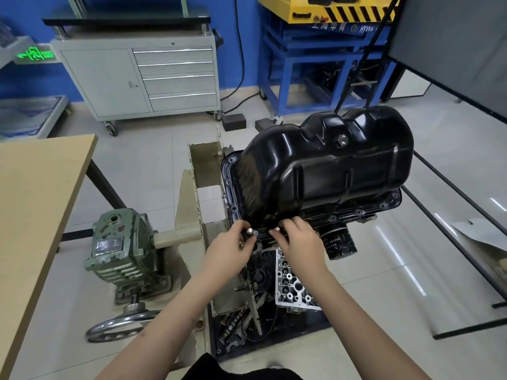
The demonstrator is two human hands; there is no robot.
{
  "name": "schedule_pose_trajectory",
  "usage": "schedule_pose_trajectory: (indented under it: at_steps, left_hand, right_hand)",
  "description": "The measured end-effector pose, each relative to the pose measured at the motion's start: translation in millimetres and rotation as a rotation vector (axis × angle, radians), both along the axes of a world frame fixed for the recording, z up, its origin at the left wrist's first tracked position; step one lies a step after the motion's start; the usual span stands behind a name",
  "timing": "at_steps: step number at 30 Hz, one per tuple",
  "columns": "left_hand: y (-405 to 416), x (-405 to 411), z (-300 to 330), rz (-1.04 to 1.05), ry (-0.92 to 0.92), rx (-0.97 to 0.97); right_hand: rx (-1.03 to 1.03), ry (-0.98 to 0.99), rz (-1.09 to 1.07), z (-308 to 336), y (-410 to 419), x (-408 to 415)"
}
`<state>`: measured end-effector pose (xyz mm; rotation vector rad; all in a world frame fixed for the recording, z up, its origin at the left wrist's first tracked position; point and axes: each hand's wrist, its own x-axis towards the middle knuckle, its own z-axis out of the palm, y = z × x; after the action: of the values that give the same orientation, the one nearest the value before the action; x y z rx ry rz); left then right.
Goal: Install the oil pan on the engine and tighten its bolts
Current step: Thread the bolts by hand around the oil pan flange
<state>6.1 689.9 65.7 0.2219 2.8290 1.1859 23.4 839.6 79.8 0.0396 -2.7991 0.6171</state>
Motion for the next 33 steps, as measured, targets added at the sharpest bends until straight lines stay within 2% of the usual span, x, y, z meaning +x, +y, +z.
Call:
schedule_pose_trajectory:
  at_steps: [2,10,15,17,22,28,33]
  left_hand:
    - [2,2,-3,0.016,0.003,0.002]
    - [3,-1,-2,0.052,0.035,-0.039]
    - [3,-2,0,0.041,0.039,-0.037]
    - [3,-3,2,0.032,0.037,-0.038]
    - [3,-2,4,0.022,0.028,-0.063]
    - [10,2,12,0.034,0.085,-0.044]
    - [19,3,19,-0.018,0.005,0.033]
  right_hand:
    - [-0.02,0.039,0.006,1,0,1]
    - [0.135,-0.062,-0.021,-5,5,-6]
    - [0.128,-0.07,-0.039,-3,3,-12]
    - [0.128,-0.037,-0.045,-4,3,-10]
    - [0.044,0.246,0.01,-2,0,3]
    - [-0.003,0.283,0.01,-6,0,-3]
    - [-0.067,0.264,-0.044,-6,-3,-8]
